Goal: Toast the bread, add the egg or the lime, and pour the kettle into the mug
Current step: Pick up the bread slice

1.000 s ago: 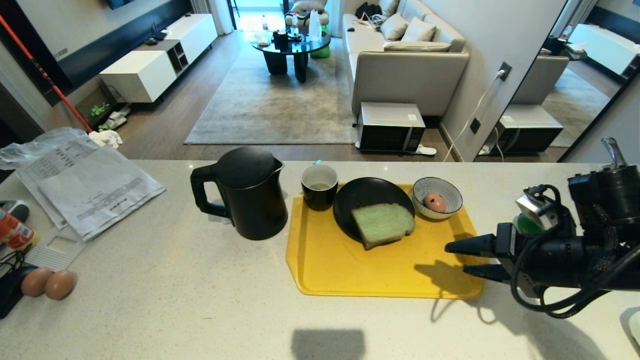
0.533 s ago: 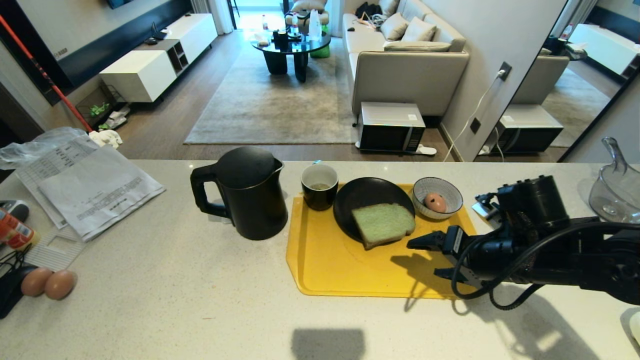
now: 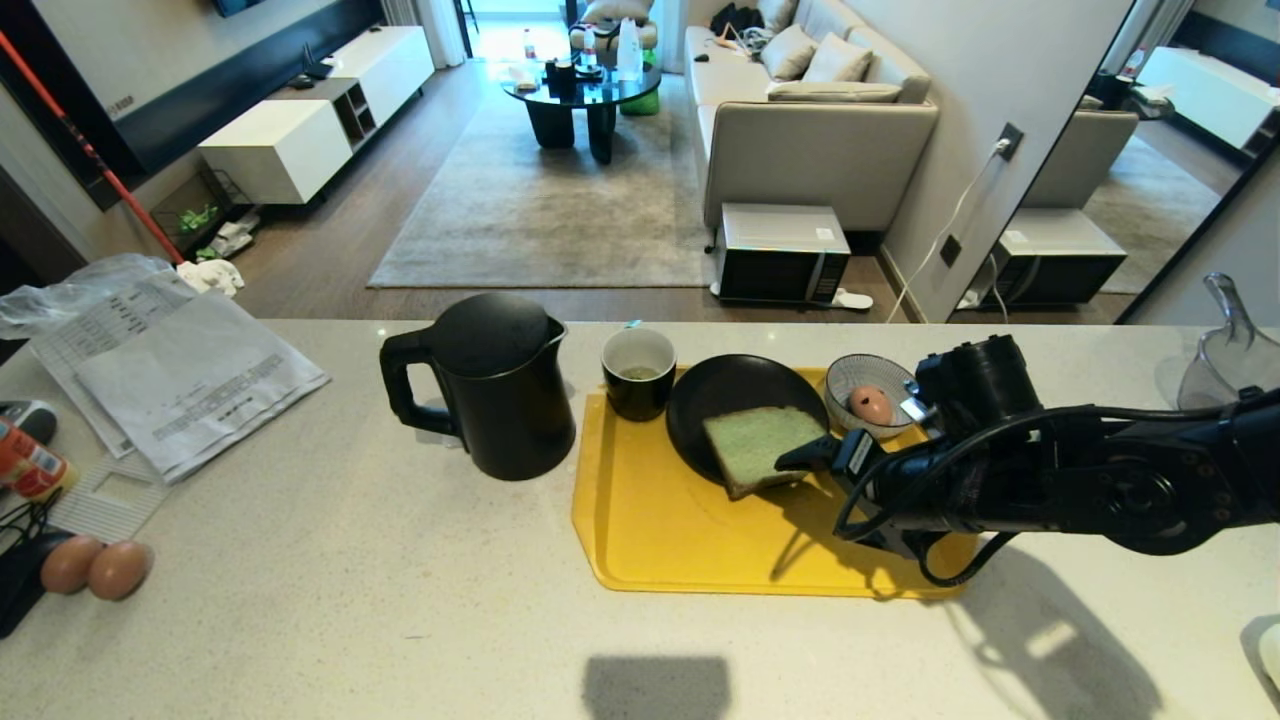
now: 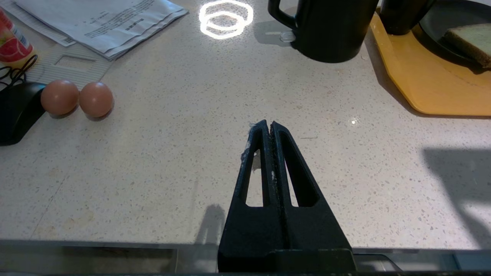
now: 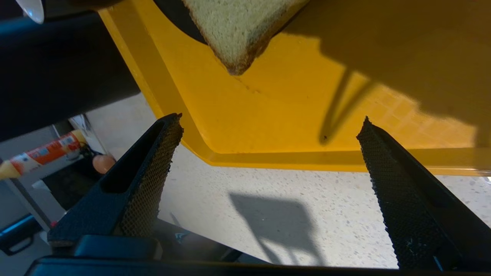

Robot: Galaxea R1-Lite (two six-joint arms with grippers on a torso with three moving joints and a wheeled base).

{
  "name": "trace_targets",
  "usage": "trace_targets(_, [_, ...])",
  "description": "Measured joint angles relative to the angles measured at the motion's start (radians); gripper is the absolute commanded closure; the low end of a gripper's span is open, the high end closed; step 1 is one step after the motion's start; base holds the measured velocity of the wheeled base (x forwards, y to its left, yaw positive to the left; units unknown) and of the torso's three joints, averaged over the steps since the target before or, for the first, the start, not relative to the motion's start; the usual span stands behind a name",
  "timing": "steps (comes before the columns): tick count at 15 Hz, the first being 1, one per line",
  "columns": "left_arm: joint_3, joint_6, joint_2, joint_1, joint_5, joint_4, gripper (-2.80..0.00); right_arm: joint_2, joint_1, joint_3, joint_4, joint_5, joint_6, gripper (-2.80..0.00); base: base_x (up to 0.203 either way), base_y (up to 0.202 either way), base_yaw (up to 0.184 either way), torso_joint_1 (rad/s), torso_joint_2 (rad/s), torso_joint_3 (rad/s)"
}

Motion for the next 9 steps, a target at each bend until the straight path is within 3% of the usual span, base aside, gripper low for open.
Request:
trace_targets(2, [0.0, 0.0, 0.0, 0.0, 0.0, 0.0, 0.0, 0.016, -0.003, -0.031, 0.016, 0.0, 0.037, -2.8, 0.0, 0.0, 0.0, 0.0, 0.0, 0.0])
trace_targets(9, [0.0, 0.0, 0.0, 0.0, 0.0, 0.0, 0.0, 0.09, -0.011, -0.133, 0.019, -0.016, 0.04, -2.8, 0.0, 0.0, 0.0, 0.0, 0.0, 0.0])
